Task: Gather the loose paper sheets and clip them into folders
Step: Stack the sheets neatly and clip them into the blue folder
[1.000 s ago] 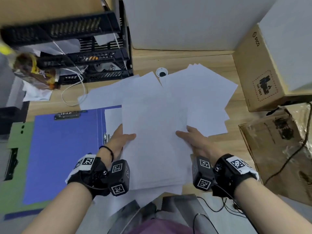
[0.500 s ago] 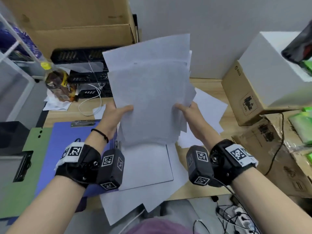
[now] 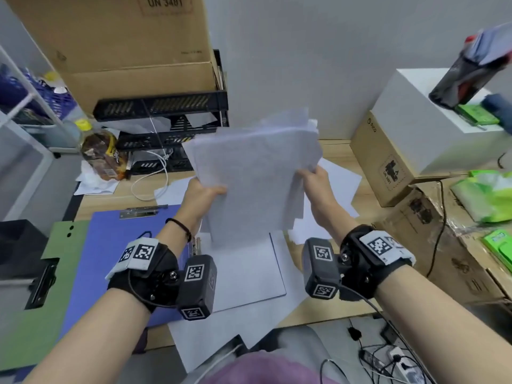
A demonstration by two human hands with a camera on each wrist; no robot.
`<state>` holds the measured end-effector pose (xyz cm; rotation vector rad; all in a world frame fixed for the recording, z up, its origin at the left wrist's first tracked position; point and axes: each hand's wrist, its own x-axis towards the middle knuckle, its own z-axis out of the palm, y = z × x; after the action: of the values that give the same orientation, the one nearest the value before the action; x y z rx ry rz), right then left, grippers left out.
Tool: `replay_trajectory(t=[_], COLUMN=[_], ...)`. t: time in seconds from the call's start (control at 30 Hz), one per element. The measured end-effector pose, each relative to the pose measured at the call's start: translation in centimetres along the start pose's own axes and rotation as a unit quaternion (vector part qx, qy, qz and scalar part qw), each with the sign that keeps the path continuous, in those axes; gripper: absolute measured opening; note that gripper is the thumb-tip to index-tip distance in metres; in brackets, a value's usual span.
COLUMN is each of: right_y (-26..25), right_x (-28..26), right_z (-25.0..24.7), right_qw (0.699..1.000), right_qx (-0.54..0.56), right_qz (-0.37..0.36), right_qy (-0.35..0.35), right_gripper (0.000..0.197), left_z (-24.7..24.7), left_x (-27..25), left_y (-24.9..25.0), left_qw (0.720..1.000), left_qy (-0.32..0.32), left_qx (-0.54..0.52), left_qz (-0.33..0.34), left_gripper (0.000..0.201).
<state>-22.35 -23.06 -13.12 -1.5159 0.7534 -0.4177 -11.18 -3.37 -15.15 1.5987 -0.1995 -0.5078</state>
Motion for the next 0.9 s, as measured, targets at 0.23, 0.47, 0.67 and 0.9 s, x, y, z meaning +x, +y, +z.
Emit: replay_trajectory(t=[0.23, 0.47, 0.67, 0.9], right_y=[1.0, 3.1, 2.3, 7.2], right_x=[-0.2, 0.8, 1.9, 1.3], right_z=[-0.7, -1.1, -0.9, -1.9], right_qw=[0.99, 0.978, 0.984, 0.956], right_qx=[-0.031, -0.097, -0.033, -0.072], right_qz=[0.041, 0.095, 0.066, 0.107], right_qy=[-0.134, -0.159, -0.161, -0.265], right_gripper=[0.044, 0.048, 0.039, 0.032], left_z=[-0.7, 0.8, 0.9, 0.7], left_x=[-0.8, -0.9, -0.5, -2.2], left_y=[-1.5, -2.3, -0.8, -4.9], left_qw=[0.999, 0.996, 0.999, 0.994], left_qy=[-0.017, -0.009, 0.028, 0.029], left_qx=[0.019, 0.062, -0.028, 0.03], left_qz=[-0.024, -0.056, -0.033, -0.1], left_gripper=[0.039, 0.03, 0.037, 0.039])
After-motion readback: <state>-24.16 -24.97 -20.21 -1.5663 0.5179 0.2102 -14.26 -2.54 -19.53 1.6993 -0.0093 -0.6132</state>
